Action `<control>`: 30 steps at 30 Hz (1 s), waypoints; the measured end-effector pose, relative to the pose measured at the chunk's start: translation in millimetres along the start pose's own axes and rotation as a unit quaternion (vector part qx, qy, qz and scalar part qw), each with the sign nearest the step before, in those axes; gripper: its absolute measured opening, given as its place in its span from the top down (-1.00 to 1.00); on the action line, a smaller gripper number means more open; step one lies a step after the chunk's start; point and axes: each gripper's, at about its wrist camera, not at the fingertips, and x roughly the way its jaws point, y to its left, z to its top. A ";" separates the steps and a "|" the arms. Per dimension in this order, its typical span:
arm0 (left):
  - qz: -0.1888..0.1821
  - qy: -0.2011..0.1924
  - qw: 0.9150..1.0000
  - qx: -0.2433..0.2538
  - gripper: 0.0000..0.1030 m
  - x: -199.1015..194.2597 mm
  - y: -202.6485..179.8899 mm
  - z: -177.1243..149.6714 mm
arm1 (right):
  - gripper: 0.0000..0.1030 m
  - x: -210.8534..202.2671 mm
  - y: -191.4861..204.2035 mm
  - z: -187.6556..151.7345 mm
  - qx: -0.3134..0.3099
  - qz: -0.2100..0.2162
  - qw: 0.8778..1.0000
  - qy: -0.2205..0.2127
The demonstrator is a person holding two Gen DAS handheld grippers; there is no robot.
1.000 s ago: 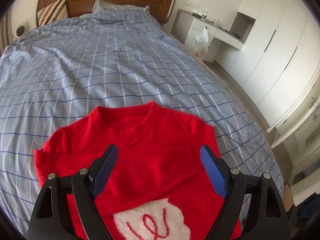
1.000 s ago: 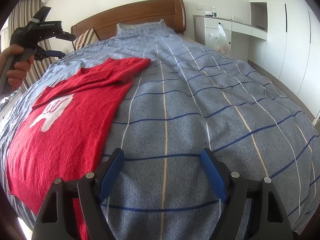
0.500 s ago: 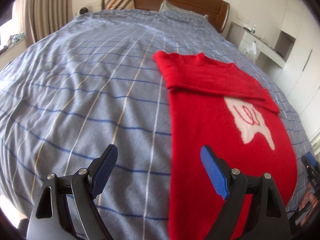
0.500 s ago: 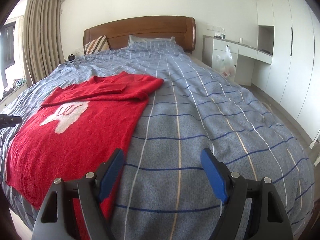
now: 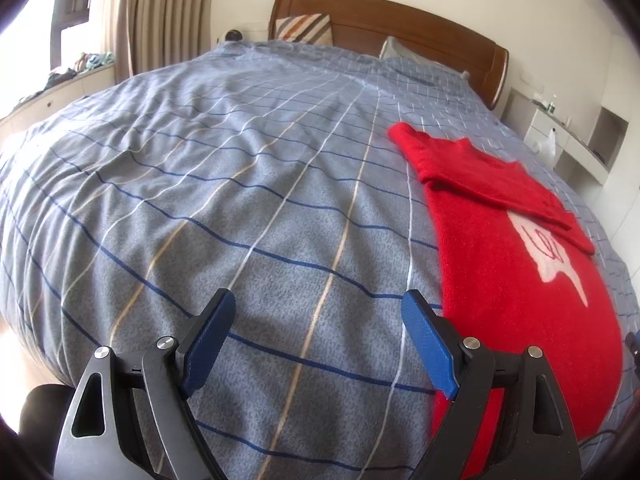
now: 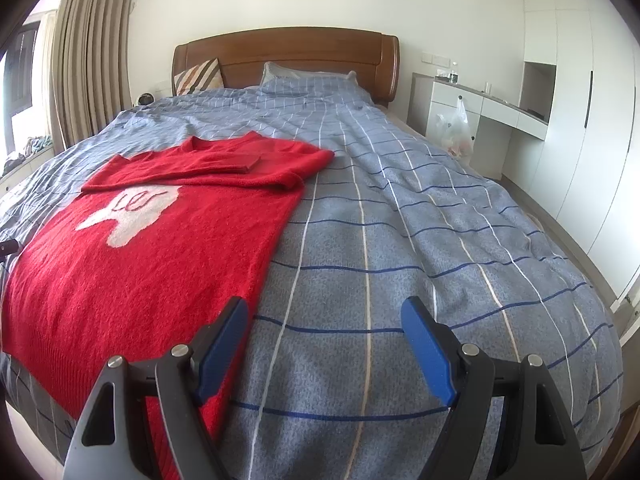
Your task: Fold small clothes
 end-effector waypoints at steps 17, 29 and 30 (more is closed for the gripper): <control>0.043 -0.002 0.999 0.006 -0.68 7.9 3.1 -8.9 | -0.52 2.7 4.5 0.8 -0.017 0.001 1.000 0.000; 0.042 -0.003 0.999 -0.002 -0.68 7.9 5.4 -9.0 | -0.52 1.6 5.9 0.4 -0.021 -0.001 1.000 -0.001; 0.042 -0.003 0.999 -0.001 -0.68 8.0 5.4 -9.0 | -0.52 2.1 6.3 0.1 -0.022 -0.001 1.000 0.000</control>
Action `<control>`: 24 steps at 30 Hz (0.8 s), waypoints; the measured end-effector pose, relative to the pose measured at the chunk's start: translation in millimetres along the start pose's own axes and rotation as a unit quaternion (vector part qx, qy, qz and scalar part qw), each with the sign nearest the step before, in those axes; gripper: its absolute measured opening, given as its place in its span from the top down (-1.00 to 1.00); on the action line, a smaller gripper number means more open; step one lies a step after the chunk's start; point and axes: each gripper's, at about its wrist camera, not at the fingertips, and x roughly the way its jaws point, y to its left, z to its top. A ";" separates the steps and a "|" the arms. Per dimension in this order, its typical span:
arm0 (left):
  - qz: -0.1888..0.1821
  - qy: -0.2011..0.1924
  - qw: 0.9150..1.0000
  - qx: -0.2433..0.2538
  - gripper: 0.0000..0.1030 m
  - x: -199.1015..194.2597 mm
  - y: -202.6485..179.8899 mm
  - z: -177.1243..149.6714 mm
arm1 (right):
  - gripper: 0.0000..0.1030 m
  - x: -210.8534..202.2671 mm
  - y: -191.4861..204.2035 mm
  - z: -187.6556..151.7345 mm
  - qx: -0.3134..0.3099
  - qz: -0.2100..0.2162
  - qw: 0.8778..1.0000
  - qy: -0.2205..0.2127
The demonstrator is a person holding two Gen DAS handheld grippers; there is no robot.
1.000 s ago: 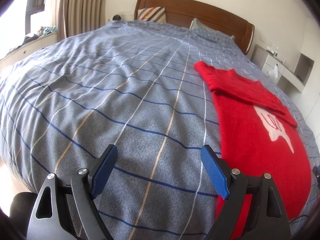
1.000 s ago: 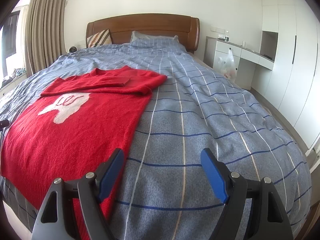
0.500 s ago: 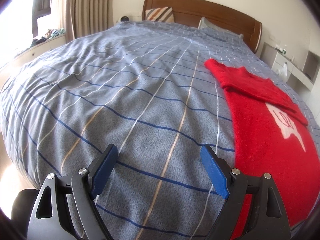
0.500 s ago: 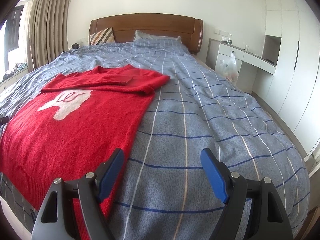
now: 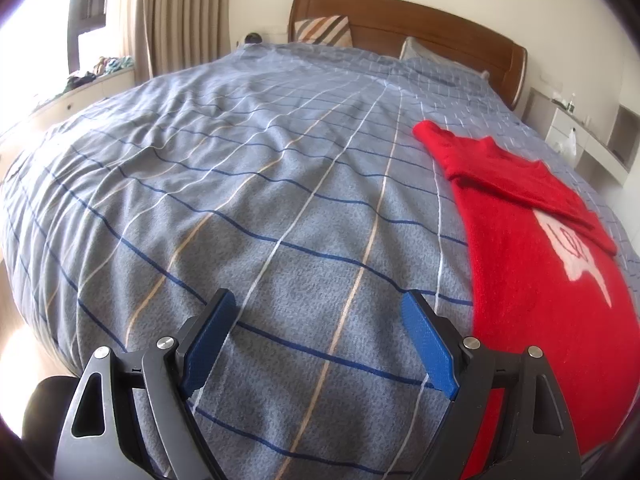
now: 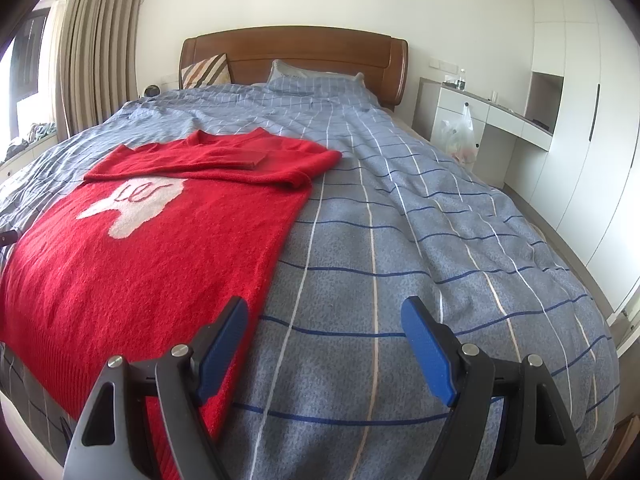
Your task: Fold small clothes
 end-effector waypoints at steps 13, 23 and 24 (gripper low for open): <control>0.001 0.001 1.000 0.001 -0.68 1.1 -1.5 -0.1 | -0.52 1.5 0.8 -0.3 -0.002 0.001 1.000 0.001; 0.001 0.002 1.000 0.001 -0.68 1.6 -2.4 0.0 | -0.52 1.6 1.0 -0.1 -0.001 0.001 1.000 0.002; 0.001 0.002 1.000 0.001 -0.68 1.7 -2.4 0.0 | -0.52 1.5 1.0 -0.1 -0.001 0.001 1.000 0.001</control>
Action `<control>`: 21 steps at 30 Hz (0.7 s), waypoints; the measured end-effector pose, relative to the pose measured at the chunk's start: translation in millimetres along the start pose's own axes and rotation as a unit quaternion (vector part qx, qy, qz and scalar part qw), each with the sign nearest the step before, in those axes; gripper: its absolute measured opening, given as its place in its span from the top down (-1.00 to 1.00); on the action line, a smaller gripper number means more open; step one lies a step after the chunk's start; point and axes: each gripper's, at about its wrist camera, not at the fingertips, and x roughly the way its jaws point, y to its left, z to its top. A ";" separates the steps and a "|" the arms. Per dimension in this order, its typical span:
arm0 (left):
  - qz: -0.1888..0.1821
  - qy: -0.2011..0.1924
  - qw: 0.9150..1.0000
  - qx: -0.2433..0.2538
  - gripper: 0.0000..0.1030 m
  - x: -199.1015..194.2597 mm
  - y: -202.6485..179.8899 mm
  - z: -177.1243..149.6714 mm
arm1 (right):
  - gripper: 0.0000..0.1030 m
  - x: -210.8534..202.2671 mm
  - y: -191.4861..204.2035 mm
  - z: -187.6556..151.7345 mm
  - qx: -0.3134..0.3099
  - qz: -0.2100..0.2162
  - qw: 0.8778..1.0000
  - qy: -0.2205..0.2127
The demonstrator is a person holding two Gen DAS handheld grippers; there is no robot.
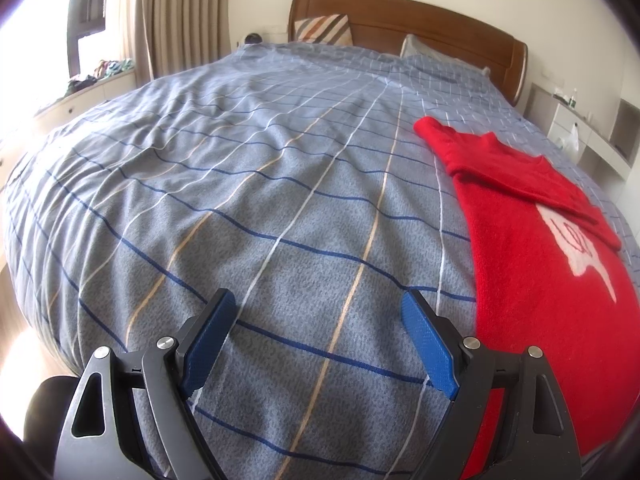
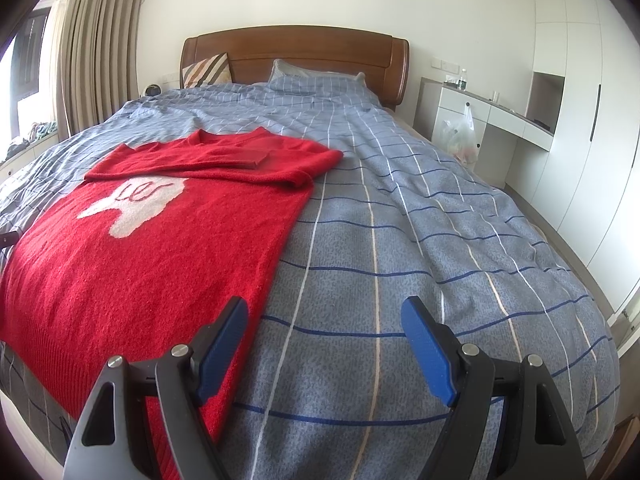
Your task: Fold small clothes
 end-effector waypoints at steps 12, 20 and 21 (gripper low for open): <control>0.001 0.001 1.000 0.001 -0.68 1.0 -0.8 0.2 | -0.52 0.3 -0.1 -0.2 0.000 0.000 1.000 0.000; 0.002 0.002 1.000 0.002 -0.68 1.6 -0.9 0.4 | -0.52 0.7 0.3 0.3 0.000 0.000 1.000 0.001; 0.002 0.002 1.000 0.002 -0.68 1.8 -1.6 0.3 | -0.52 1.1 0.5 0.6 0.000 0.000 1.000 0.001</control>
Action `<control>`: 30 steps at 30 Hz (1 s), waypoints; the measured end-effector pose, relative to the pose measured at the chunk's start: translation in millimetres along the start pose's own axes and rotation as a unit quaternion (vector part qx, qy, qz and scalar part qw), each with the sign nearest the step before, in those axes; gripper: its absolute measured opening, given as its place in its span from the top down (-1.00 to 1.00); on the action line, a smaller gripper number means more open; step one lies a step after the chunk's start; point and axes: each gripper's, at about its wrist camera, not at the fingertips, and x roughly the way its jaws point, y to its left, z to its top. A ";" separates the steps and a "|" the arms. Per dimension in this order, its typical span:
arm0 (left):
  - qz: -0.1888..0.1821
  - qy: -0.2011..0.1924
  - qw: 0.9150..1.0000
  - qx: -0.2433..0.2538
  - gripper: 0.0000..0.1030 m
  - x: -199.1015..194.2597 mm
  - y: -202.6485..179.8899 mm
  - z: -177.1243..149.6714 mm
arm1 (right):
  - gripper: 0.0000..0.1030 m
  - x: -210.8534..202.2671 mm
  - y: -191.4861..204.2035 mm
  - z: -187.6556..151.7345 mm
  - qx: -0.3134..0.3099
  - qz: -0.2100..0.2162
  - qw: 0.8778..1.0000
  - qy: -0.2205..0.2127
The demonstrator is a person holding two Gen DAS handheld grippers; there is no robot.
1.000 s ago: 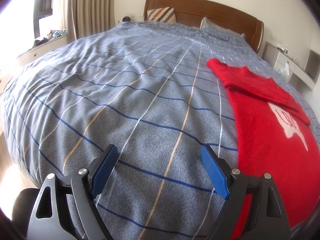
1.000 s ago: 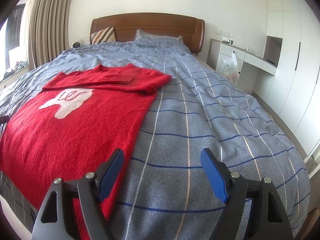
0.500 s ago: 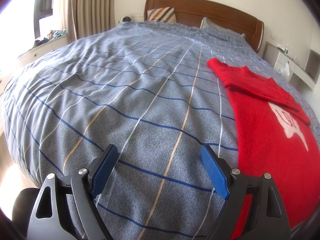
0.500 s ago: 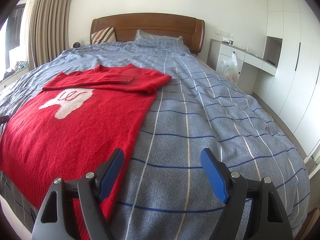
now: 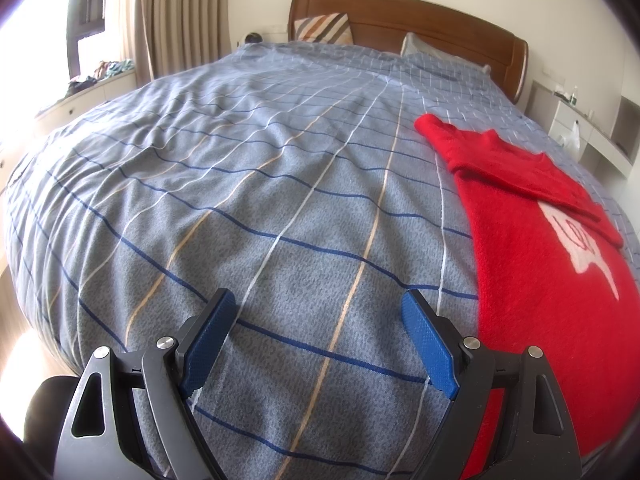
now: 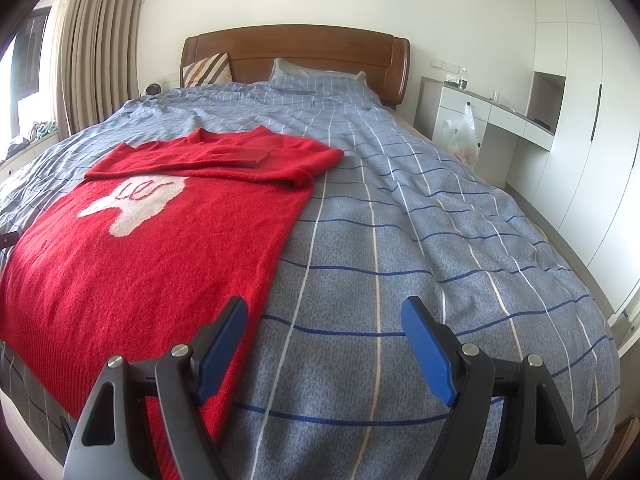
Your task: Fold small clothes
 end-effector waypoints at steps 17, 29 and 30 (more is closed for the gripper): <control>-0.048 0.036 0.998 -0.010 -0.69 -18.2 4.0 2.4 | -0.52 -31.4 -16.3 11.9 0.005 0.011 0.999 -0.036; -0.194 0.164 0.966 0.048 -0.54 -51.3 -20.1 -51.5 | -0.51 -68.5 -8.4 -20.2 0.064 0.256 0.954 0.144; -0.195 0.166 0.965 0.051 -0.42 -51.2 -20.9 -52.1 | -0.51 -62.1 -2.9 -26.7 0.077 0.261 0.950 0.150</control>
